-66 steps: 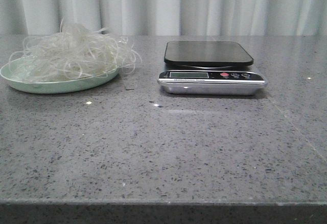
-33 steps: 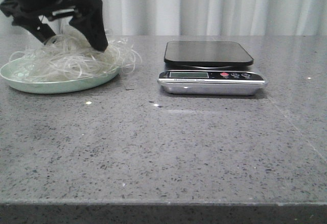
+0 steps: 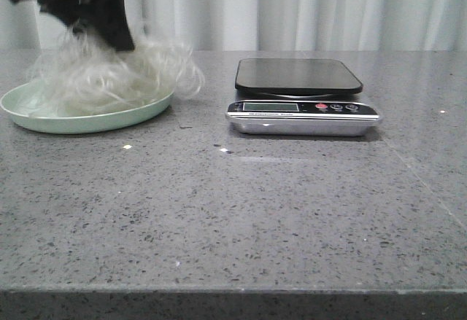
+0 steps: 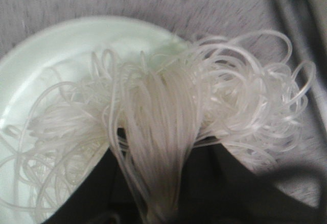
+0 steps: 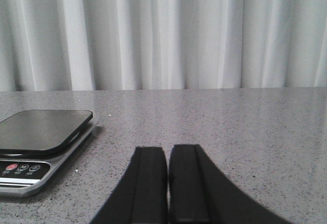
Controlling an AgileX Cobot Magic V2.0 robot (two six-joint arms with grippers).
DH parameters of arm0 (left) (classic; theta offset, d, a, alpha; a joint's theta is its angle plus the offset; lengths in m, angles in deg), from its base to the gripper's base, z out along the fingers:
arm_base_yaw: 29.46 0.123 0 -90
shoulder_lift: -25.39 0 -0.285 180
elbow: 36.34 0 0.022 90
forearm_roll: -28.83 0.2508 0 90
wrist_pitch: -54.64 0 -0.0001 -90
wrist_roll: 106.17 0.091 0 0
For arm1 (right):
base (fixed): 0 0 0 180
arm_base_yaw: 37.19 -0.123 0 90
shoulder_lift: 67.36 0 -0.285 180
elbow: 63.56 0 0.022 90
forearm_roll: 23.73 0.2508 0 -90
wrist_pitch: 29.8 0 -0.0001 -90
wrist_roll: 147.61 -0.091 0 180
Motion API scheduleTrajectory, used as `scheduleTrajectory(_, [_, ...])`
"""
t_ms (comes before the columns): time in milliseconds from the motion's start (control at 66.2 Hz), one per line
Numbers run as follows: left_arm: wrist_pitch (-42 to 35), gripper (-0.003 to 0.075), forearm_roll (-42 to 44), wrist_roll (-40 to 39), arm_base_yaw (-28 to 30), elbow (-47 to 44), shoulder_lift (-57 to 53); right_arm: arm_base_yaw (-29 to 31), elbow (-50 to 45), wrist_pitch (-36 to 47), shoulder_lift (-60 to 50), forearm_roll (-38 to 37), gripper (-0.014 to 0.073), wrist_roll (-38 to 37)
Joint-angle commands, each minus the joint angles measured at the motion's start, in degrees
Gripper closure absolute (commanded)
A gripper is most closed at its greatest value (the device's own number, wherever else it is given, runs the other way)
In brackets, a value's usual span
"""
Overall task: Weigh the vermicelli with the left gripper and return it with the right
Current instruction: 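Lower the left gripper onto the vermicelli pile and close on it, then lift the vermicelli with the left gripper and carry it onto the scale pan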
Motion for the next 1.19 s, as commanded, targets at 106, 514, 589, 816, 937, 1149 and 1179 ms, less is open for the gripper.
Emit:
scheduleTrajectory(106, [-0.99,0.0592,-1.72,-0.32,-6.05,16.52,-3.14,0.08,0.36,4.63,-0.93,0.06,0.0405,0.5])
scheduleTrajectory(514, [-1.4,0.0592,0.02,-0.32,-16.58,31.53,10.86,0.08,0.36,4.63,-0.93,0.06,0.0405,0.5])
scheduleTrajectory(589, [-2.35,0.0592,1.26,-0.32,-17.69,32.1,13.43,0.08,0.36,4.63,-0.93,0.06,0.0405,0.5])
scheduleTrajectory(816, [-3.92,0.0586,3.84,-0.32,-19.16,32.2,18.35,0.08,0.36,4.63,-0.93,0.06,0.0405,0.5])
scheduleTrajectory(937, [-2.22,0.0468,3.65,-0.32,-18.95,32.2,18.74,0.08,0.36,4.63,-0.93,0.06,0.0405,0.5])
scheduleTrajectory(1149, [-0.42,0.0164,3.53,-0.32,-18.95,34.58,18.74,0.08,0.36,4.63,-0.93,0.06,0.0405,0.5])
scheduleTrajectory(1179, [0.15,0.0152,3.15,-0.32,-18.95,35.59,18.74,0.08,0.36,4.63,-0.93,0.06,0.0405,0.5])
